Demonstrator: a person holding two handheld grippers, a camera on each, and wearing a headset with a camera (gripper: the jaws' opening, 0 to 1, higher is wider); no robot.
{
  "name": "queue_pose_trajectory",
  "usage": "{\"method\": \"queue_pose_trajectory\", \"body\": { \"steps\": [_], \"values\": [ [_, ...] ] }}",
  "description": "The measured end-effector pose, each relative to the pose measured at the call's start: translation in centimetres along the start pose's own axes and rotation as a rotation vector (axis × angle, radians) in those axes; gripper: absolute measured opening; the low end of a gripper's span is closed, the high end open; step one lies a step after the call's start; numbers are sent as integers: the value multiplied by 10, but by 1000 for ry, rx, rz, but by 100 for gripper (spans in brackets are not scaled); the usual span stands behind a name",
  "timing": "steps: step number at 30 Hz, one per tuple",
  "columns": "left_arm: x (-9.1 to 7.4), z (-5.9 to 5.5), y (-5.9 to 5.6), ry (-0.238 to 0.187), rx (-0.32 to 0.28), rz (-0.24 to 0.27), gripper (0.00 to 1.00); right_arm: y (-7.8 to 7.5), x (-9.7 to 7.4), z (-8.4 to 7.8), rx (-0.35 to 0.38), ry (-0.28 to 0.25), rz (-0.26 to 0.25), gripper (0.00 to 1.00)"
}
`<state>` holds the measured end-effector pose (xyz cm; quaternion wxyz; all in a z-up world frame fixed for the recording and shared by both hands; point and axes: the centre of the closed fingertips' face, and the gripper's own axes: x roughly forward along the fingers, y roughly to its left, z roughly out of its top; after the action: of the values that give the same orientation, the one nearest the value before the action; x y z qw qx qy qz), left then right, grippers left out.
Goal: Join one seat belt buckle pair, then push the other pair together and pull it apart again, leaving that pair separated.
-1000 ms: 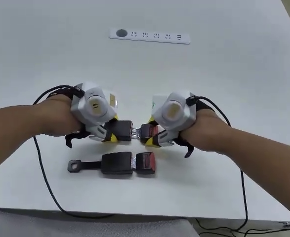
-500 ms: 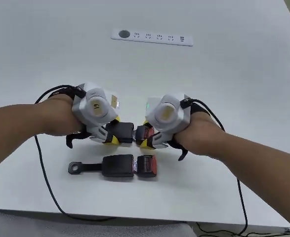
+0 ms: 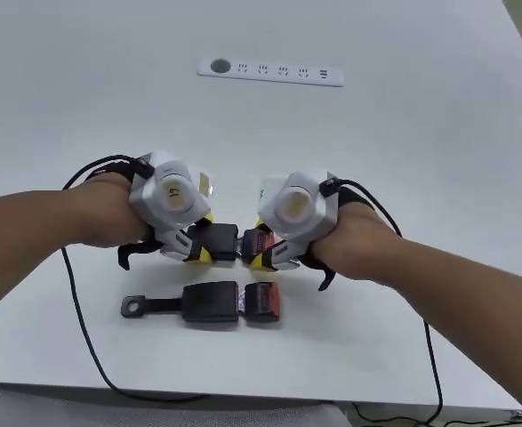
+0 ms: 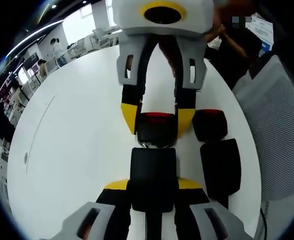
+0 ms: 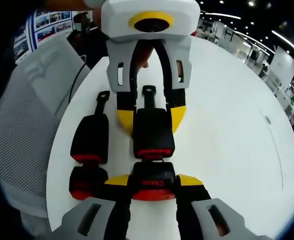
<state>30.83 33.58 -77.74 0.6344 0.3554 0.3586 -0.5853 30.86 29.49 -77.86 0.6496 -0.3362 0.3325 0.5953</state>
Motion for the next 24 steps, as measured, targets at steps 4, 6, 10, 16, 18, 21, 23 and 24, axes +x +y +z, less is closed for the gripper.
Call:
{"method": "queue_pose_trajectory", "body": {
  "steps": [4, 6, 10, 16, 18, 21, 23, 24],
  "values": [
    [-1, 0, -1, -3, -9, 5, 33, -2, -4, -9, -2, 12, 0, 31],
    [-2, 1, -2, -3, -7, 6, 33, -2, -7, -14, -3, 17, -3, 31],
    [-2, 2, -3, 0, 4, 0, 33, -2, -11, -18, -11, -22, 4, 31],
    [-2, 0, -1, -3, 0, -1, 33, -4, -22, -39, 14, -13, -13, 32],
    [-2, 0, -1, -4, -2, 0, 33, -2, -30, -48, 19, -5, -22, 32],
    [-2, 0, 0, -4, 0, 0, 33, -3, -41, -66, 24, 6, -29, 32],
    [-2, 0, 0, -2, 0, 2, 33, -6, -48, -77, 38, 17, -36, 32],
    [-2, 0, 0, -1, -1, 3, 34, -6, -51, -82, 42, 21, -35, 32]
  ]
}}
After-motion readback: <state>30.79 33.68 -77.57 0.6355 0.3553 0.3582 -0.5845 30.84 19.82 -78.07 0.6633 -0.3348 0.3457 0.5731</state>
